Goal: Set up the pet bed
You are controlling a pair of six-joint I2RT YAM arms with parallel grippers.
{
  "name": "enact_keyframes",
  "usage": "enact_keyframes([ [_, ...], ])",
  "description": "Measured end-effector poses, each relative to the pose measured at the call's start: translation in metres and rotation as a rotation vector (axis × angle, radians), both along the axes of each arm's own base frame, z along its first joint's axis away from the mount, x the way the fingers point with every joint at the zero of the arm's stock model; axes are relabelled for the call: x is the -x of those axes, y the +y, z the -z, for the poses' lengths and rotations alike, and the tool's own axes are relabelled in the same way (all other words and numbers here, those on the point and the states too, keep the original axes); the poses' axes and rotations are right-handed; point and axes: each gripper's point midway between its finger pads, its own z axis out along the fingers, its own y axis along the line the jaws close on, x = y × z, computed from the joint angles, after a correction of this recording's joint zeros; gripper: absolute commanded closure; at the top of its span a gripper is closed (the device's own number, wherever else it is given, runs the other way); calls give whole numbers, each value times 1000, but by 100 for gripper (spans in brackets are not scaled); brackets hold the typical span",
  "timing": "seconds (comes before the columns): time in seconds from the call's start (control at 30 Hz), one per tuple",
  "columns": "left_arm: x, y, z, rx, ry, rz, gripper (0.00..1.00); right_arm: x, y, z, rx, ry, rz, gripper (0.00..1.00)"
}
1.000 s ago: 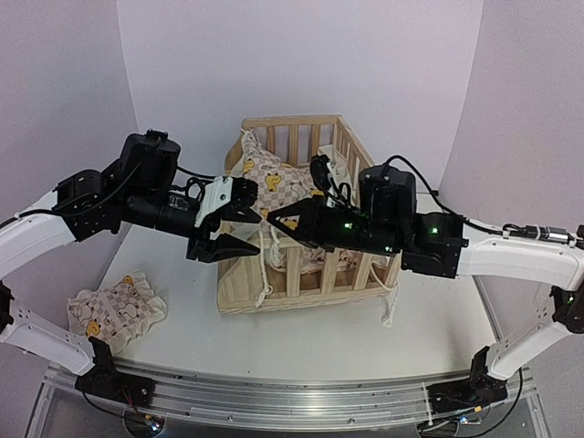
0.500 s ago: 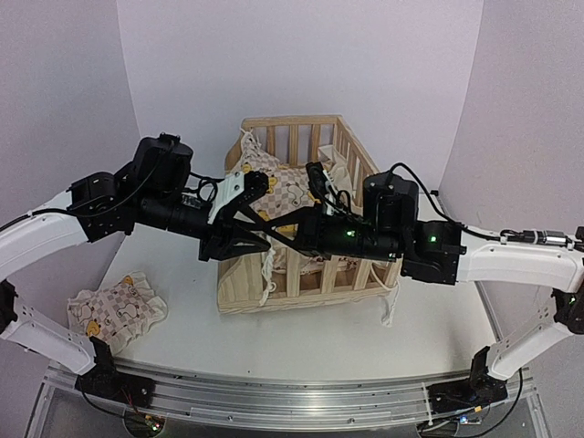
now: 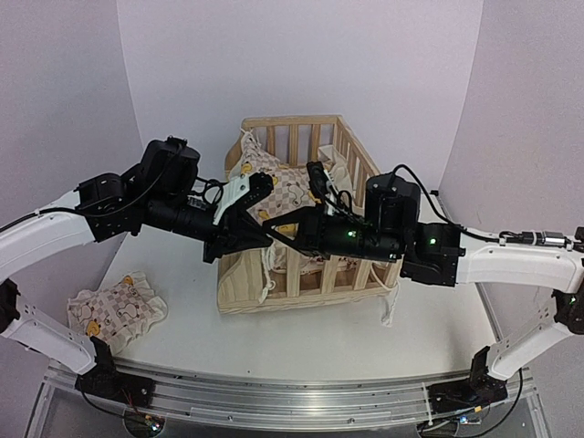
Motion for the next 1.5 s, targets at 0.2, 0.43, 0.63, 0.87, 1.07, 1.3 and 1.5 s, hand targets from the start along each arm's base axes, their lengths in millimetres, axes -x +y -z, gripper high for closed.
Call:
enact_keyframes([
  [0.2, 4, -3, 1, 14, 3, 24, 100, -2, -3, 2, -13, -8, 12, 100],
  [0.43, 5, -3, 7, 18, -14, 31, 100, -5, -6, 12, 0, -6, 36, 96],
  [0.63, 9, 2, -1, 39, -53, 50, 100, -5, -13, 11, 2, -24, 57, 72],
  [0.87, 10, 4, -10, 61, -113, 68, 100, -3, -27, 5, 23, -70, 75, 70],
  [1.07, 9, 7, 14, 19, -143, 82, 100, 16, -38, 15, 110, -217, 71, 69],
  [1.3, -6, 18, 46, -45, -143, 57, 100, 52, -19, 50, 252, -392, -14, 66],
  [1.5, -6, 18, 45, -38, -155, 65, 100, 44, -15, 90, 336, -441, 20, 59],
])
